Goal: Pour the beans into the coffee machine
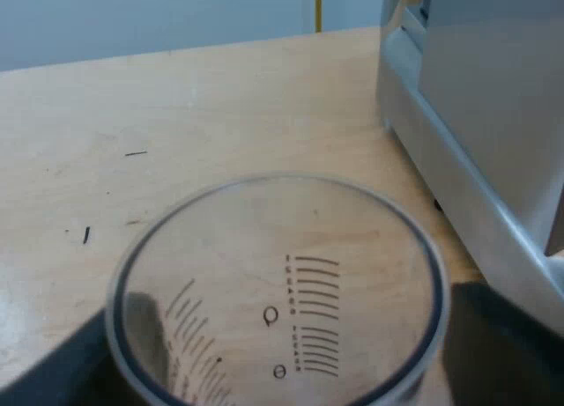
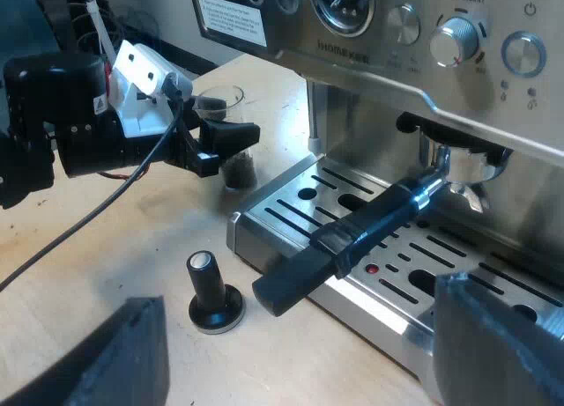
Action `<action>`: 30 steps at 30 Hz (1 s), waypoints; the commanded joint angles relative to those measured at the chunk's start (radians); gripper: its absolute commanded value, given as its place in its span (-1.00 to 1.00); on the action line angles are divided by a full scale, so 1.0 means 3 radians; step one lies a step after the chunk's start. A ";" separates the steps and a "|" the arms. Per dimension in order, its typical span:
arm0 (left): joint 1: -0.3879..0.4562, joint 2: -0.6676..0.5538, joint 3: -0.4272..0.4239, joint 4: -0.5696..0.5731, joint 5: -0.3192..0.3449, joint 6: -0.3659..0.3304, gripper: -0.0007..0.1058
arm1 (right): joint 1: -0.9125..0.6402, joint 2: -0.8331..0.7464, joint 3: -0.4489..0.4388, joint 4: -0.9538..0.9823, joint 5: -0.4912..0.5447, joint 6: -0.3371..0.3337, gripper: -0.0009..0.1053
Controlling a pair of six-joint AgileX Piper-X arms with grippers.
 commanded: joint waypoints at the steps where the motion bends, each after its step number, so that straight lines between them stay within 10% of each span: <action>1: -0.0016 0.0001 -0.0034 -0.0046 -0.0002 -0.0036 -0.12 | 0.0002 -0.0002 -0.0017 -0.0048 -0.0028 -0.0048 0.23; 7: -0.0016 0.0001 -0.0034 -0.0046 -0.0002 -0.0036 -0.48 | 0.0002 -0.0002 -0.0017 -0.0048 -0.0028 -0.0048 0.23; 17: -0.0016 -0.0581 0.0208 -0.0008 0.0016 -0.0036 -0.53 | 0.0002 -0.0002 -0.0017 -0.0048 -0.0028 -0.0048 0.23; 30: -0.0016 -0.2189 0.0217 0.2050 0.0016 0.0009 -0.53 | 0.0002 -0.0002 -0.0017 -0.0048 -0.0028 -0.0048 0.23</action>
